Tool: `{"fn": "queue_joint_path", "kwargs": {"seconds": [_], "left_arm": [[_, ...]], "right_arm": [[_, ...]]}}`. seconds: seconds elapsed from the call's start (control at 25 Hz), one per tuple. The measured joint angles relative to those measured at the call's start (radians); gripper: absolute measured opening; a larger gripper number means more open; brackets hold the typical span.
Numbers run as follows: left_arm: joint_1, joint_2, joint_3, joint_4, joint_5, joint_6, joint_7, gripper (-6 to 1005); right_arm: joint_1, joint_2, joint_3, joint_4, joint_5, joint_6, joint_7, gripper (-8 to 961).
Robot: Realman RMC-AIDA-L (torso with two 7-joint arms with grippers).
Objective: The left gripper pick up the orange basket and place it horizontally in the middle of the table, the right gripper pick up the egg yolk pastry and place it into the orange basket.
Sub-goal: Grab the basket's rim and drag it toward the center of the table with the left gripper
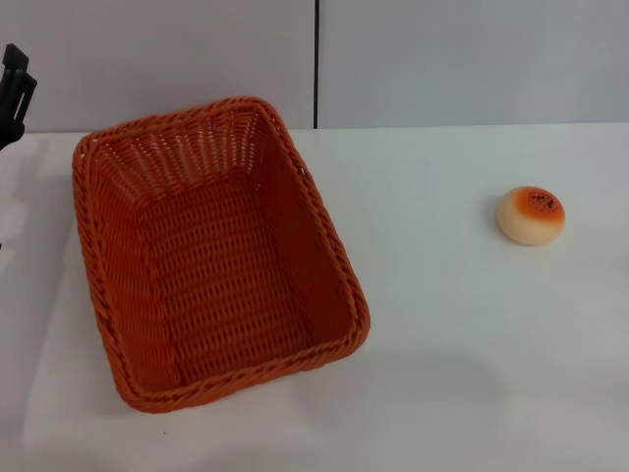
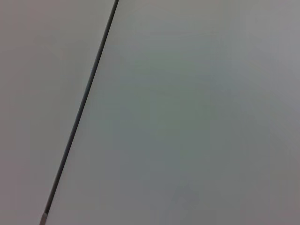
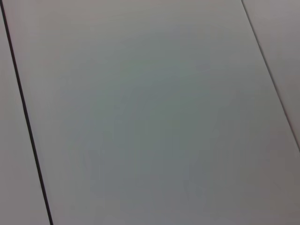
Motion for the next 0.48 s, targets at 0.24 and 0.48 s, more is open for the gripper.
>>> {"fn": "queue_joint_path", "kwargs": {"seconds": [0.24,0.48], "left_arm": [[-0.001,0.002,0.002,-0.001,0.007,0.001,0.000,821],[-0.004,0.004,0.010,-0.001,0.009,0.005,0.000,819]], "right_arm": [[-0.005,0.000,0.001,0.002,0.001,0.001,0.002,828],[-0.001,0.000,0.001,0.002,0.001,0.002,0.002,828]]}}
